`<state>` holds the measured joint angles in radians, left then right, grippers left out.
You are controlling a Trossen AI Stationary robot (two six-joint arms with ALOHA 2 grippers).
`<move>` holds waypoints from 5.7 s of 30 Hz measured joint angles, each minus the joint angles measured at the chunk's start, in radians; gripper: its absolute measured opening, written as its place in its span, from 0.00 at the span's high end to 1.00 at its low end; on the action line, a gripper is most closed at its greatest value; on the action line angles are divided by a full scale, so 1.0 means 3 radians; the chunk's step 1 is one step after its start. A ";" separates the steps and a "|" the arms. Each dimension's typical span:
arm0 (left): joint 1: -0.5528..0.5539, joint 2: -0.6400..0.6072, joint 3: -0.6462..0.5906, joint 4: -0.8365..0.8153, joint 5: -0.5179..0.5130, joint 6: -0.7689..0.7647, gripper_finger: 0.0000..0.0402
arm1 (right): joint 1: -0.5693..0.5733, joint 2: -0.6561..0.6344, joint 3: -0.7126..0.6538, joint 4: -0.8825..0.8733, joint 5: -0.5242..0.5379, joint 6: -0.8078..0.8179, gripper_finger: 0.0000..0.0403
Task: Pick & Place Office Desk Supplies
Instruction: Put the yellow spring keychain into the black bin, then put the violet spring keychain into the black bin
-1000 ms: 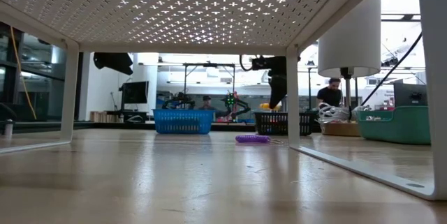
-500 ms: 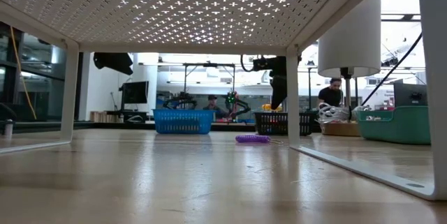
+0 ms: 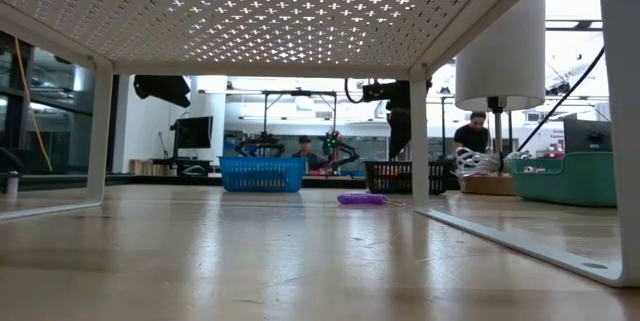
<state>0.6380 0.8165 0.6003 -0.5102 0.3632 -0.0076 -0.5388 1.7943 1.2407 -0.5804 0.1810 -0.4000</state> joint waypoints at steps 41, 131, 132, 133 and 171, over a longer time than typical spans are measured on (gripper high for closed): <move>0.0001 0.0000 -0.0001 0.0000 -0.0001 0.0001 0.51 | 0.0440 -0.0216 0.0002 0.0043 -0.0255 -0.0161 0.83; 0.0001 0.0000 0.0000 0.0009 -0.0001 0.0001 0.51 | 0.1122 0.0291 -0.0001 0.0260 -0.1863 -0.1911 0.83; 0.0000 -0.0001 0.0000 0.0009 0.0001 -0.0001 0.51 | 0.1112 0.0291 -0.0001 0.0300 -0.1860 -0.1911 0.83; 0.0001 -0.0001 0.0000 0.0009 0.0001 0.0001 0.51 | 0.1109 0.0291 -0.0001 0.0326 -0.1863 -0.1910 0.83; 0.0000 -0.0001 0.0000 0.0010 0.0001 0.0001 0.51 | 0.1054 0.0553 0.0000 0.0562 -0.2088 -0.1961 0.83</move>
<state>0.6380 0.8162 0.6003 -0.5072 0.3634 -0.0074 -0.2226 1.9602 1.2407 -0.4118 -0.4454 -0.9882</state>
